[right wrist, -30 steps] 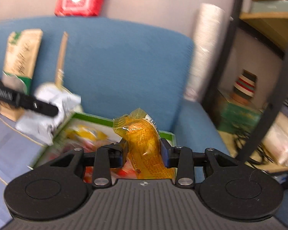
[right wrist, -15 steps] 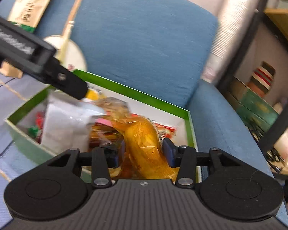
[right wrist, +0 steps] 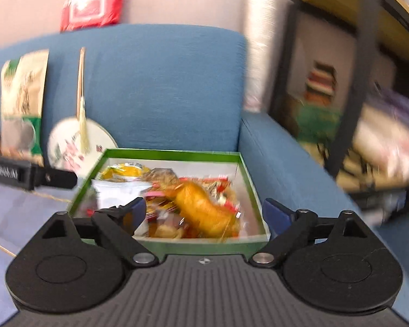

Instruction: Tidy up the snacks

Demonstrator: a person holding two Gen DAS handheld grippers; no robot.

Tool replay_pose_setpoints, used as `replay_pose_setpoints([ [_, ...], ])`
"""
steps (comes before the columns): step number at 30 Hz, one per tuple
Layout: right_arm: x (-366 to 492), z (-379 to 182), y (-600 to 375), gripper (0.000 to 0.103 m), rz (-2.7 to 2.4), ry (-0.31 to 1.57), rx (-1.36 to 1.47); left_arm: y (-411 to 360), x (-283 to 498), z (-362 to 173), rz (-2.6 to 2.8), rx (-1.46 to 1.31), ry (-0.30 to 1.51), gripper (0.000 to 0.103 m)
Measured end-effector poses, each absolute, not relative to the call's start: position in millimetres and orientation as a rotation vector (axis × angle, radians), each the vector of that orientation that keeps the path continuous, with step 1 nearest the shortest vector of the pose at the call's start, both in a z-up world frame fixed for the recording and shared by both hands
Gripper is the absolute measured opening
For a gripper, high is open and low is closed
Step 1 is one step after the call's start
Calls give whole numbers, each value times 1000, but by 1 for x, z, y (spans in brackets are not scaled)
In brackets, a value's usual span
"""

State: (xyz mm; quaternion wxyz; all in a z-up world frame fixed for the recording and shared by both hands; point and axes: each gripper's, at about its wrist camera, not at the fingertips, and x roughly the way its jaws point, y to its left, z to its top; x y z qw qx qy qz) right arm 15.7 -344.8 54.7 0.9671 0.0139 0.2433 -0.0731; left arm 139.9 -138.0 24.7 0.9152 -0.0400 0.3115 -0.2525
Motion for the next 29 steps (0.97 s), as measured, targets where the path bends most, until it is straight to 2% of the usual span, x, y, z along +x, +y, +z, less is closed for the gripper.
replay_pose_setpoints([
  [12, -23, 24, -313, 103, -212, 551, 64, -115, 73, 4, -367, -32, 654, 103],
  [29, -26, 12, -309, 103, -304, 575, 85, -115, 61, 2, -345, 28, 634, 103],
])
